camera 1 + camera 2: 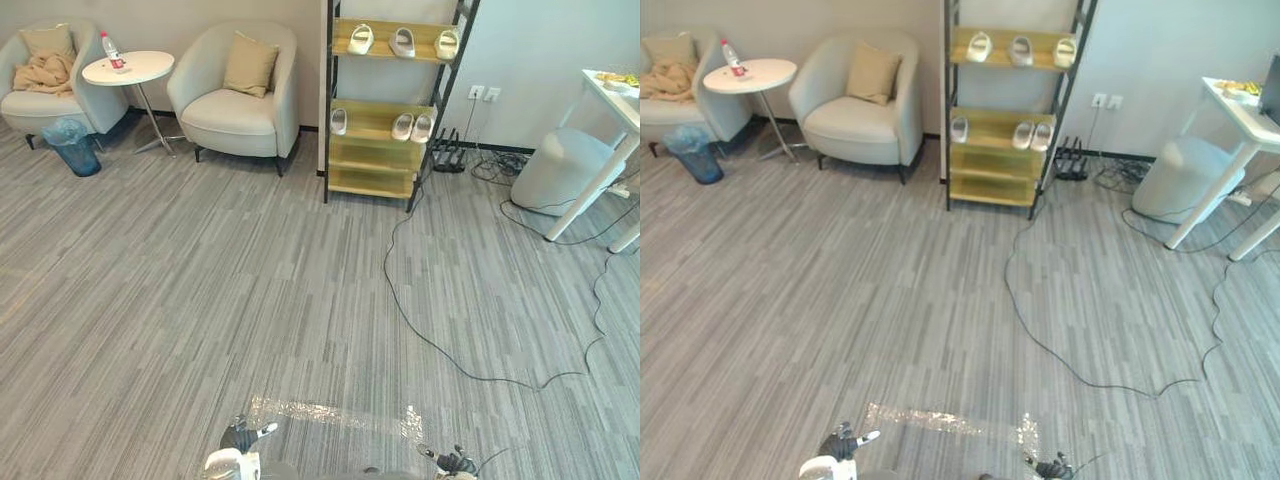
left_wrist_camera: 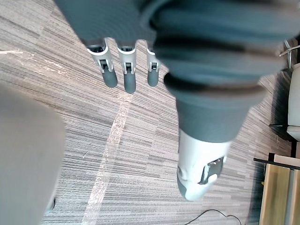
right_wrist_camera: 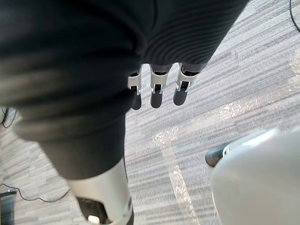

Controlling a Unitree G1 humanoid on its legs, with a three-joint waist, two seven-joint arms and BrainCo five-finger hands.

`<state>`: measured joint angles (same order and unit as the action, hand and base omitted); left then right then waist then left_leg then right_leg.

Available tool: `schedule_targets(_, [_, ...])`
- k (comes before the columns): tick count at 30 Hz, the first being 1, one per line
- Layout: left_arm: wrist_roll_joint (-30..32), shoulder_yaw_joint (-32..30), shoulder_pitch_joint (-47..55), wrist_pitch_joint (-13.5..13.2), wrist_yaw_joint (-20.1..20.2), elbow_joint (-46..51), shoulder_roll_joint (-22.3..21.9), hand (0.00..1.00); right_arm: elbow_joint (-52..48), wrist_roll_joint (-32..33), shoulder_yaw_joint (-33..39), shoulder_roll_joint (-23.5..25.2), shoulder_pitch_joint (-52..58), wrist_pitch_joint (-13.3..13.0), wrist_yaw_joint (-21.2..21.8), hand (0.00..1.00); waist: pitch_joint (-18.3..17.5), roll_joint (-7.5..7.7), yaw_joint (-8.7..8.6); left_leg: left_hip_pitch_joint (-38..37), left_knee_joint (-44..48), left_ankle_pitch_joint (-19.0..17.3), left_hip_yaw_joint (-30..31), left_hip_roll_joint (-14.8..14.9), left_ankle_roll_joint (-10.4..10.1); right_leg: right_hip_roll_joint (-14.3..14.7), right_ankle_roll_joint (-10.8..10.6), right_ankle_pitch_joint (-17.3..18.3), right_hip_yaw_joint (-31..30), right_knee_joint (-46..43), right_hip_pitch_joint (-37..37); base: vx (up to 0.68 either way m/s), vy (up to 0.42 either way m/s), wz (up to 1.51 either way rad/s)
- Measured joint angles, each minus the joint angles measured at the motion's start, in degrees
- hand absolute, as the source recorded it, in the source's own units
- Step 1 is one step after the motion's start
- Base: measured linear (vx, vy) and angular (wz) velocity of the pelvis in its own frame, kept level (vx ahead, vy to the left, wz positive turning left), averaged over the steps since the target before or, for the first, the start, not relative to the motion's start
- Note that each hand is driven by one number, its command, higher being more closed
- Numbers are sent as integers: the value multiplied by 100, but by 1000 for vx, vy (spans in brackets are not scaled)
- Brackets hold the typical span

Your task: Pick up cushions and gather them together orderly.

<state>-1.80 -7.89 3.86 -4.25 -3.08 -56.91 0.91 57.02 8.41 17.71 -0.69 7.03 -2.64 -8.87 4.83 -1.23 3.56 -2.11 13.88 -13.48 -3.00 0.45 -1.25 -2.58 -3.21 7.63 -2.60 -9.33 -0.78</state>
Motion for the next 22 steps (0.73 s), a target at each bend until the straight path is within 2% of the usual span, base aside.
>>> schedule_targets(2, [1,0,0,7,3,-7,-102,0,8,-23,24,-60,49,4,0,0,-70,-105,5,-20,150,3,52,-80,1,-56,1,0,95,117,-182,174,21,14])
schedule_targets(7, [-1,59,-27,5,2,-17,-165,0,5,-161,31,-71,85,3,0,0,-167,-141,12,-43,340,158,72,-157,109,-165,-9,10,115,157,-336,138,-7,0])
schedule_targets(10, [-3,135,-99,5,2,-58,-187,0,3,-158,33,-51,87,3,-2,0,-157,-111,27,-42,377,166,135,-165,119,-171,-11,12,132,159,-350,62,-25,-2])
schedule_targets(16, [-3,236,-186,3,3,-89,-188,0,8,-159,30,53,91,1,-2,0,-130,81,36,-101,417,166,301,-184,119,-188,-33,85,226,171,-487,-3,-34,9])
schedule_targets(22, [-6,237,-193,2,3,-95,-210,0,7,-155,33,53,90,-5,-1,0,-130,53,35,-130,9,161,406,-120,114,-127,-12,17,283,232,-384,-86,-4,11])
